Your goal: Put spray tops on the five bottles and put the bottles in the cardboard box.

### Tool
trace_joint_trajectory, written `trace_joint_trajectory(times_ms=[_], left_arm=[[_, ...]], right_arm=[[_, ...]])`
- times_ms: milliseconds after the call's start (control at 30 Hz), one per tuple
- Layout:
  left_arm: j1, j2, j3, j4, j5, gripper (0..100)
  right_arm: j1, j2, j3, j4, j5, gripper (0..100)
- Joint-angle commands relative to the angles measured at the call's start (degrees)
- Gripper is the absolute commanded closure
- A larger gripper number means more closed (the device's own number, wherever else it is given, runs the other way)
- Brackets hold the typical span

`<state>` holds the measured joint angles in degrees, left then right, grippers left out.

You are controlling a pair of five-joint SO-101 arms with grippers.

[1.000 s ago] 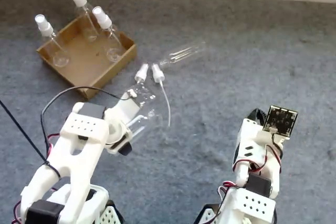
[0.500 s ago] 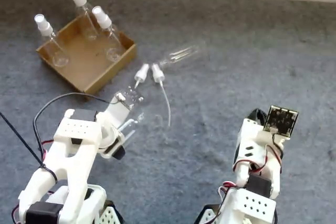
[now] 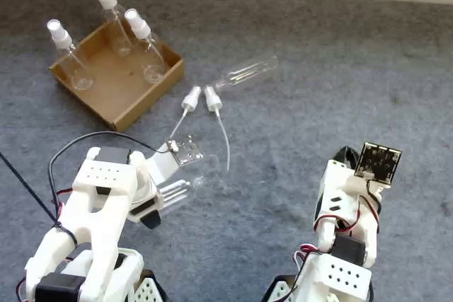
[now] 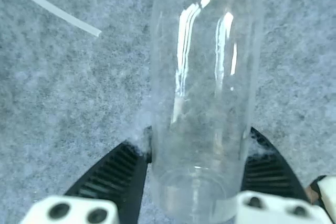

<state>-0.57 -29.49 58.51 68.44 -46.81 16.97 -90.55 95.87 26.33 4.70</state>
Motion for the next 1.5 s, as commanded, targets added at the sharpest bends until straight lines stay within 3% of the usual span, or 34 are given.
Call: trace_joint_trajectory(times_ms=[0, 167, 267, 467, 600, 800, 1033, 1200, 1300, 1467], left_arm=[[-0.8, -2.1, -3.2, 1.0, 2.8, 85], [-0.8, -2.1, -3.0, 1.0, 2.6, 65], [-0.7, -2.1, -3.4, 1.0, 2.5, 60], [-0.3, -2.1, -8.9, 4.1, 2.5, 60], [3.6, -1.6, -13.4, 8.4, 2.5, 60], [10.1, -1.5, -14.2, 8.3, 2.2, 60], [9.4, -1.5, -14.0, 8.2, -4.7, 60], [9.4, -1.4, -10.2, 1.8, -5.1, 60], [9.0, -1.4, -7.8, -1.7, -9.1, 60], [8.4, -1.4, -5.3, -3.9, -10.4, 60]], right_arm=[[-0.6, -0.1, 8.2, 0.0, 0.5, 98.7], [-0.6, 0.0, 8.2, 0.1, 0.5, 98.7], [-0.6, 0.0, 8.2, 0.1, 0.5, 98.7], [-0.6, 0.0, 8.2, 0.1, 0.5, 98.7], [-0.6, 0.0, 8.2, 0.1, 0.5, 98.7], [-0.5, 0.0, 8.2, 0.1, 0.5, 98.7], [-0.4, 0.0, 8.2, 0.2, 0.5, 98.7], [-0.4, 0.0, 8.2, 0.2, 0.5, 98.7], [-0.4, 0.0, 8.2, 0.2, 0.5, 98.7], [-0.4, 0.0, 8.2, 0.2, 0.5, 98.7]])
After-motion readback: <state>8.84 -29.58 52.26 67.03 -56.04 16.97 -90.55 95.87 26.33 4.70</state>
